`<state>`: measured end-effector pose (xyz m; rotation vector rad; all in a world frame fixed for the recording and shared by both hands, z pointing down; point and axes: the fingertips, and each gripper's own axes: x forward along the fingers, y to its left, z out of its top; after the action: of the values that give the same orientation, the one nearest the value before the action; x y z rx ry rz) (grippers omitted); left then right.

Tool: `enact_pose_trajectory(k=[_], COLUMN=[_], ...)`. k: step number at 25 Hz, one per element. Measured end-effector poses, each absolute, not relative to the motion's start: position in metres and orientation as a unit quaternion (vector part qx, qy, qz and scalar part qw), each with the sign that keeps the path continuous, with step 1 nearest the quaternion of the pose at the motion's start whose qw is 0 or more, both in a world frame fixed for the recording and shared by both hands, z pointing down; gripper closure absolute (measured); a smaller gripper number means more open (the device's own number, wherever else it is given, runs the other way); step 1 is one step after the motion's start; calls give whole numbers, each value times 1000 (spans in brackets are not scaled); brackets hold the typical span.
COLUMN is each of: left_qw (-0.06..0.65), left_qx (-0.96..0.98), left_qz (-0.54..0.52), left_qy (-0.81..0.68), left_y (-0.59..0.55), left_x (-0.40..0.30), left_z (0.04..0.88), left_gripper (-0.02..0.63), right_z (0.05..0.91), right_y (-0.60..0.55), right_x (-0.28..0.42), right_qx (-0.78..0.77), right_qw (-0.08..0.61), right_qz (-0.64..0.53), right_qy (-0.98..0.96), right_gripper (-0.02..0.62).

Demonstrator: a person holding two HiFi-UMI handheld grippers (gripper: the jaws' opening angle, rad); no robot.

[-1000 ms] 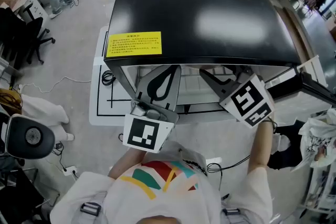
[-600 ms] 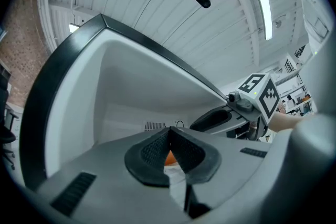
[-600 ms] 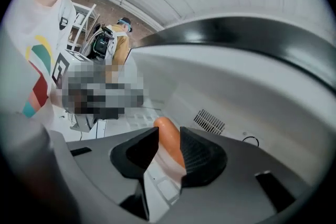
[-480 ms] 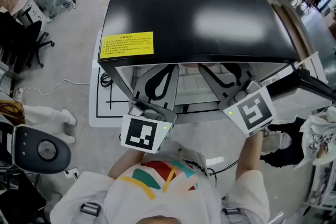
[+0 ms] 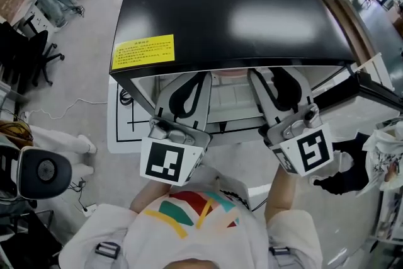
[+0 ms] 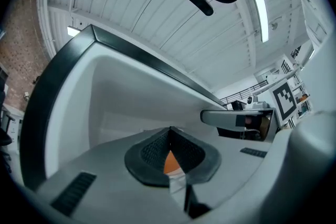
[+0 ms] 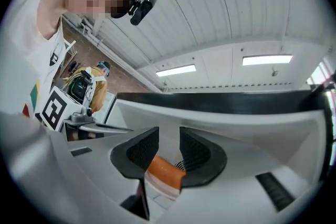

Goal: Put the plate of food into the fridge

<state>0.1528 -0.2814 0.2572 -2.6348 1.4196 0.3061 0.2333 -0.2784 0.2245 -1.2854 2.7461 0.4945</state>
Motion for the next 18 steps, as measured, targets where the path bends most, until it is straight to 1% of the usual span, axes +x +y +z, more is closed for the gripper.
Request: enact_pose_trajectory(k=[4,5,6,7,12,18], left_qw=[73,74,75,76,80,82], left_qx=[-875,-875,-875,-876,-875,-876], left_qz=[111,113,114,114,115,96], left_qy=[466,465,464,463,464,465], left_y=[-277,-276,-275,-274,-272,-270], left_x=[155,155,155,154,150,144], left_z=[247,245,244,243,240,256], left_gripper=[600,600,600,600,600,600], right_z=[219,220,221,222,227,239], right_y=[-274,-275,-275,-274,-259,-239], right_x=[243,246,249,253,265,263], right_qx=[-455,-466,-479,-492,-546,-587], right_qw=[78,87,97,108,147,141], right_qz=[151,145,140,135,114,113], right_qy=[874,868,861,853,817,789], right_gripper=[474,491,556,595,595,595])
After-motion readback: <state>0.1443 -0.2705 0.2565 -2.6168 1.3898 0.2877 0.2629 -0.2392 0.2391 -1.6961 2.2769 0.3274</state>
